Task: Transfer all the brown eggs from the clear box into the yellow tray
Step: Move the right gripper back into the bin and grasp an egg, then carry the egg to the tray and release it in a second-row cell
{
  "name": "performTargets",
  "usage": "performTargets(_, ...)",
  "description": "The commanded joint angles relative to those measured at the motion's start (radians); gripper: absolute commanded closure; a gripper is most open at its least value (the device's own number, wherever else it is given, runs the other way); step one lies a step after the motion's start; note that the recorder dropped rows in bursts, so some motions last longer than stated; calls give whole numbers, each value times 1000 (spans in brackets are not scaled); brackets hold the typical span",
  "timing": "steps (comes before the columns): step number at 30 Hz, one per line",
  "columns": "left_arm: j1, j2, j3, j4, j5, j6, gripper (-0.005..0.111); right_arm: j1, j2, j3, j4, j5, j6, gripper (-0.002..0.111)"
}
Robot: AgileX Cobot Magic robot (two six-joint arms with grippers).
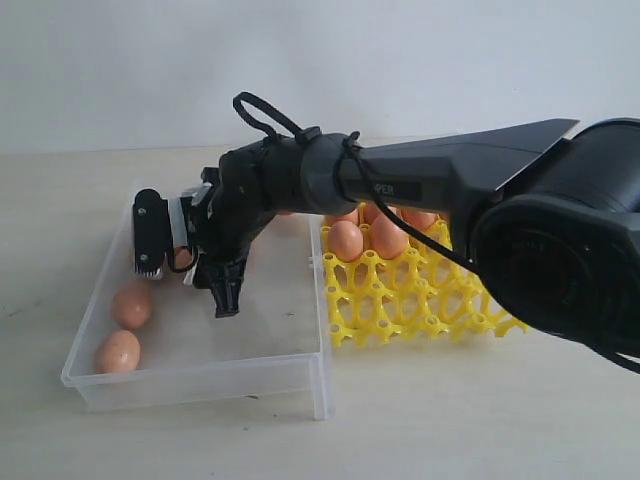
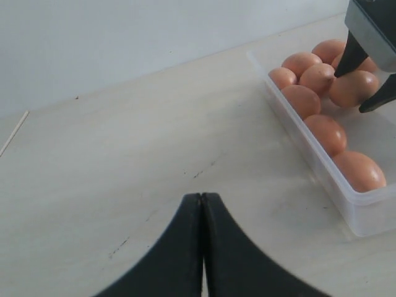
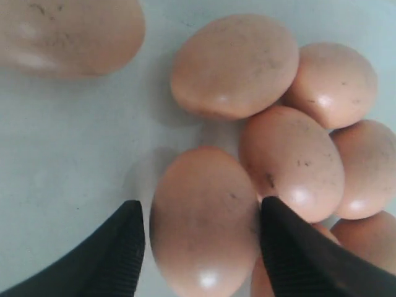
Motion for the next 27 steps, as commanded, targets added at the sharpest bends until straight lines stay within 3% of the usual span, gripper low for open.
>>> performTargets(1, -2, -6, -4, 0, -8, -5, 107, -4, 11, -5, -10, -8, 7, 60)
performTargets(3, -2, -6, -4, 0, -8, -5, 107, -4, 11, -5, -10, -8, 20, 68)
performTargets(8, -2, -6, -4, 0, -8, -5, 107, -4, 11, -5, -10, -5, 50, 107)
performTargets(12, -2, -6, -4, 0, -8, -5, 107, 0, 5, -5, -5, 9, 76, 108)
performTargets(17, -2, -6, -4, 0, -8, -5, 107, 4, -81, 29, -5, -52, 397, 108)
performTargets(20, -2, -6, -4, 0, -8, -5, 107, 4, -204, 199, -81, -255, 594, 108)
performTargets(27, -2, -6, -4, 0, -8, -5, 107, -65, -544, 738, -88, -731, 762, 108)
